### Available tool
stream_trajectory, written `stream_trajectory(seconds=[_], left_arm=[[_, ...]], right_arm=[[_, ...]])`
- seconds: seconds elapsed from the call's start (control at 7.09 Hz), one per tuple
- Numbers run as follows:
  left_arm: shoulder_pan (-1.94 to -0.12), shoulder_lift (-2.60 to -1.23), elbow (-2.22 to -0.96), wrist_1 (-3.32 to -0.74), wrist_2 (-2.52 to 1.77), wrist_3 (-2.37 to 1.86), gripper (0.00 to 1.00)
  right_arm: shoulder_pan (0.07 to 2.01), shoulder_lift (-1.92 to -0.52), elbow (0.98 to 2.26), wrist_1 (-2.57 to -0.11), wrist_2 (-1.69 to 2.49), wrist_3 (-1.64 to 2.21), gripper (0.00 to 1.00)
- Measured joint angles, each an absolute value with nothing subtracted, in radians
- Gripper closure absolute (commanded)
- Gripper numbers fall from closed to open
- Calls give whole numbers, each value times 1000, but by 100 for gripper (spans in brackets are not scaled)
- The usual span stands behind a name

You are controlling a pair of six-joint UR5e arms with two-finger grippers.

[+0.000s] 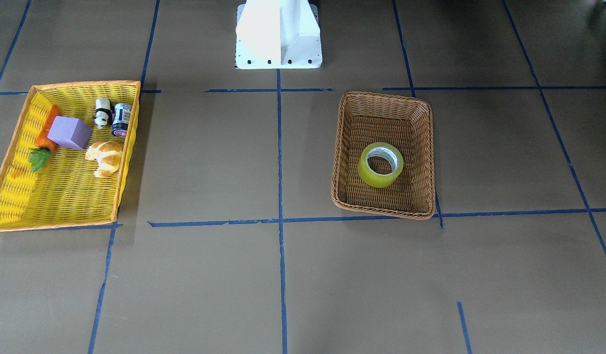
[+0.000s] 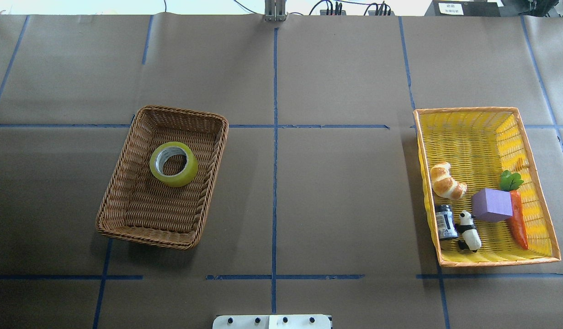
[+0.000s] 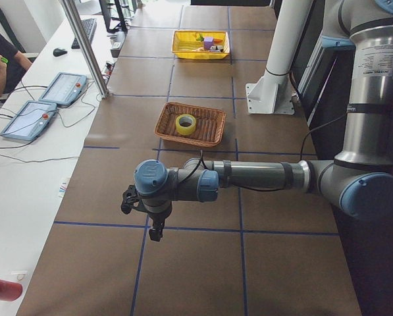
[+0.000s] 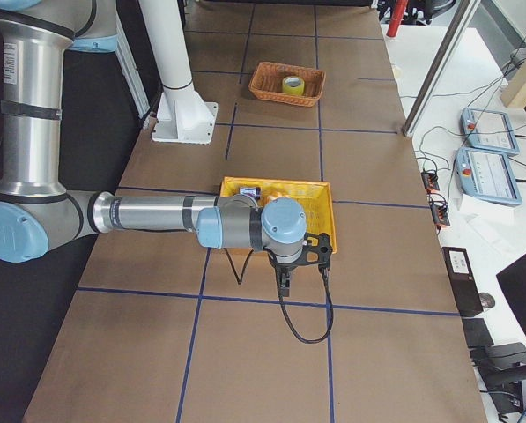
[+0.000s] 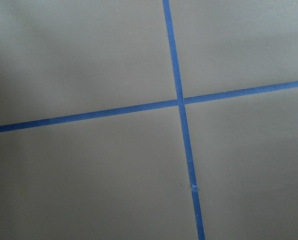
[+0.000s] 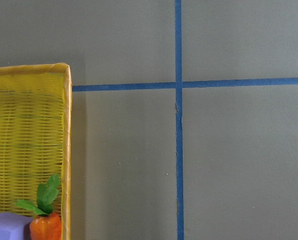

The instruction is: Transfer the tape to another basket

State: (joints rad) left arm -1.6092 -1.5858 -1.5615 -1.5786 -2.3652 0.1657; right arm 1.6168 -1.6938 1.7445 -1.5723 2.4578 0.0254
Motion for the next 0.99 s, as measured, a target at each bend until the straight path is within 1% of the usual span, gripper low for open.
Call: stream_trajectory(seconds=[0.99], left_arm=[[-1609,-1585,-1560,-1579,-2365,167,0]], right_arm=[[1617,-1700,1736,-1572,2428,17,0]])
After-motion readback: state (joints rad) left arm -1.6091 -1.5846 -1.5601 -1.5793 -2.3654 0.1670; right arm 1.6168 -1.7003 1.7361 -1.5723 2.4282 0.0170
